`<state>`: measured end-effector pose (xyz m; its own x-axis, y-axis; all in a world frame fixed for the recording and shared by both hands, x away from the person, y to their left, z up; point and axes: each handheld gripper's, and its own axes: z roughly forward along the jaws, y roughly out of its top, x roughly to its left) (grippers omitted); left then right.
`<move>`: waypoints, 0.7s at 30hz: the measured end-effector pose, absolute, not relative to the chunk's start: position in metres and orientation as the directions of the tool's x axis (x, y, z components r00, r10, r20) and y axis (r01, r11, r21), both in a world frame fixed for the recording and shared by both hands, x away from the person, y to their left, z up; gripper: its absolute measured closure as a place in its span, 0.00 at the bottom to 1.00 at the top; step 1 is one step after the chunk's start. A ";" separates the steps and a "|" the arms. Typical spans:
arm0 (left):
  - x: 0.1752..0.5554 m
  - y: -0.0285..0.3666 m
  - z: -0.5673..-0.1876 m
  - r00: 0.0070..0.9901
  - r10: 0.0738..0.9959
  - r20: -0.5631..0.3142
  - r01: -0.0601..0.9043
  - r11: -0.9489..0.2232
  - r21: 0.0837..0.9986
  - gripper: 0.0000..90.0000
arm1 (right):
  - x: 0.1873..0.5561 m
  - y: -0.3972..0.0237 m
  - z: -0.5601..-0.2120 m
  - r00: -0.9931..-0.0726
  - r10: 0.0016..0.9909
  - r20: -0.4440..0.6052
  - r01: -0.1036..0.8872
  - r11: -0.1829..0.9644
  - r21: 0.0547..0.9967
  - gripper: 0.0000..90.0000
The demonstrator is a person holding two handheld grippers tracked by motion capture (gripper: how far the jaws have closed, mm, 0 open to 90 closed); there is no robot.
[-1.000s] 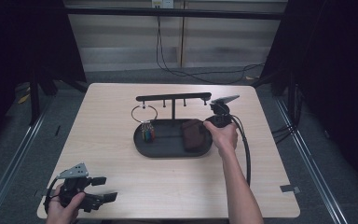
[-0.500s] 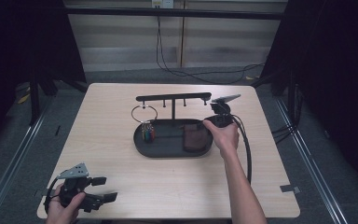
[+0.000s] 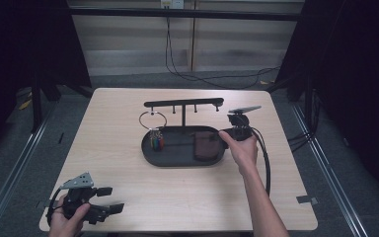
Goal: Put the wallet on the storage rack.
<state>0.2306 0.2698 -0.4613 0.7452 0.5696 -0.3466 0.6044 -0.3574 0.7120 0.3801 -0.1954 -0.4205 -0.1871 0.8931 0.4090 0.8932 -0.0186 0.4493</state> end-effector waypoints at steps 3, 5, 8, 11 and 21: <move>0.230 0.270 -0.461 0.745 0.570 -0.346 0.604 -0.358 0.712 0.19 | 0.376 -0.196 -0.423 -0.198 0.891 0.408 0.888 -0.013 0.459 0.38; 0.230 0.270 -0.461 0.744 0.571 -0.347 0.605 -0.356 0.712 0.19 | 0.372 -0.196 -0.425 -0.202 0.890 0.409 0.888 -0.010 0.460 0.38; 0.231 0.270 -0.462 0.744 0.569 -0.350 0.607 -0.357 0.710 0.19 | 0.365 -0.198 -0.427 -0.218 0.887 0.408 0.878 -0.004 0.479 0.38; 0.231 0.270 -0.461 0.745 0.570 -0.347 0.605 -0.356 0.712 0.19 | 0.356 -0.200 -0.431 -0.228 0.889 0.398 0.873 0.006 0.487 0.37; 0.231 0.270 -0.462 0.741 0.573 -0.349 0.610 -0.357 0.708 0.19 | 0.325 -0.212 -0.441 -0.259 0.886 0.384 0.847 0.017 0.531 0.36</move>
<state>0.2311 0.2703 -0.4619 0.7414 0.5730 -0.3493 0.6096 -0.3572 0.7077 0.3249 -0.2119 -0.4405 -0.2590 0.8861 0.3843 0.8471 0.0173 0.5311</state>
